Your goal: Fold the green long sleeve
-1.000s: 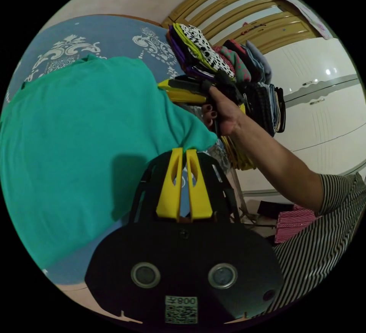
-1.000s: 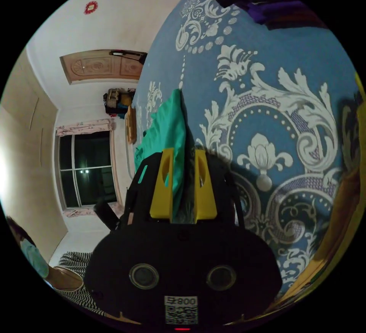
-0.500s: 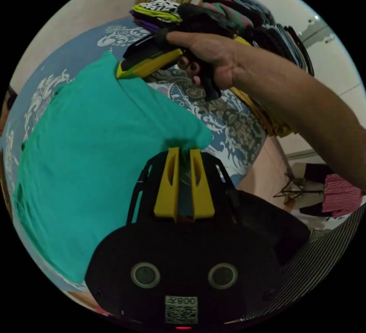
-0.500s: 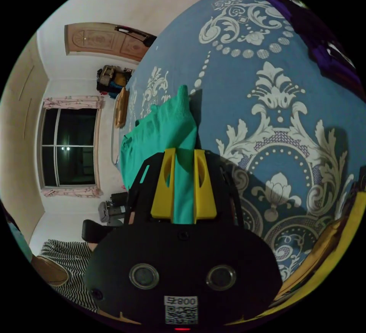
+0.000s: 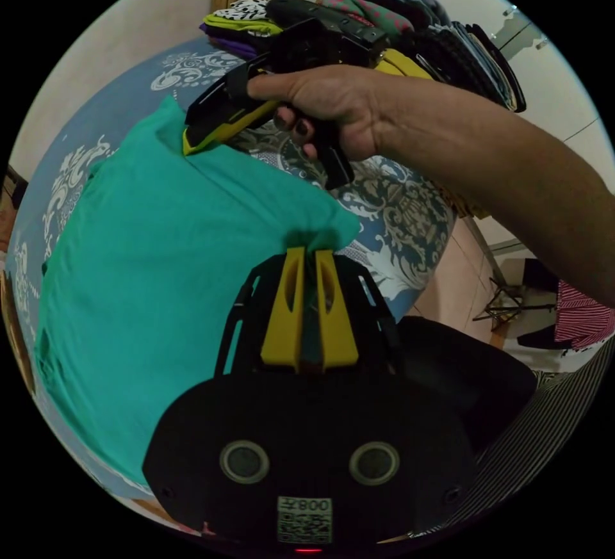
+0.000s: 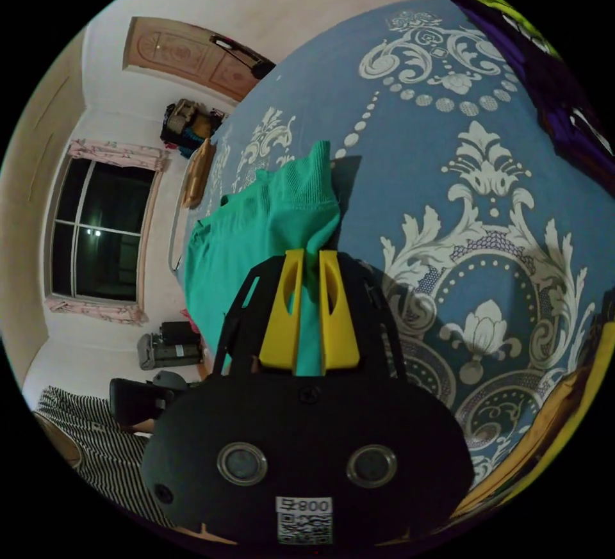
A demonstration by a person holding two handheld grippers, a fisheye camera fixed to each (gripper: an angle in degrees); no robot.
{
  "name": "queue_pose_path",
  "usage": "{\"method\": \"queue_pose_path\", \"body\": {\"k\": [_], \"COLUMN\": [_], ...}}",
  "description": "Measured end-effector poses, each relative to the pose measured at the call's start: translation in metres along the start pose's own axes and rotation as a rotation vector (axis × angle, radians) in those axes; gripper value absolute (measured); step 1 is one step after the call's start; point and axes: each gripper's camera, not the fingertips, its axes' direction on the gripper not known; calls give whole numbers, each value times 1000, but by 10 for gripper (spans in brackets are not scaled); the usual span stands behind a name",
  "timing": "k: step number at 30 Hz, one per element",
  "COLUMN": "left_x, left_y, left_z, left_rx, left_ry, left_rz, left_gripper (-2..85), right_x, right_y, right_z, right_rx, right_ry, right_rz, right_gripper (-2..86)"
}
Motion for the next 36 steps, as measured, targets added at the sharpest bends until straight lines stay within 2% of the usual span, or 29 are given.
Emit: {"method": "queue_pose_path", "body": {"k": [6, 9, 15, 23, 28, 36], "left_x": [-9, -15, -46, -123, -176, -240], "left_y": [29, 49, 108, 260, 364, 494], "left_z": [-63, -110, -223, -401, -480, -542], "left_rx": [29, 99, 281, 600, 730, 765], "left_ry": [37, 66, 197, 316, 311, 393], "left_rz": [-39, -57, -154, -375, -596, -908], "left_gripper": [15, 13, 12, 12, 12, 12], "right_x": [-31, -58, -137, -277, -380, -498], "right_y": [-4, -3, -9, -18, -33, -47], "right_z": [14, 13, 16, 55, 125, 264], "right_rx": [26, 74, 106, 133, 72, -137], "right_ry": [-84, -130, -189, -257, -242, -72], "right_rz": [89, 85, -1, -151, -243, -314], "right_gripper": [23, 21, 19, 18, 18, 18]}}
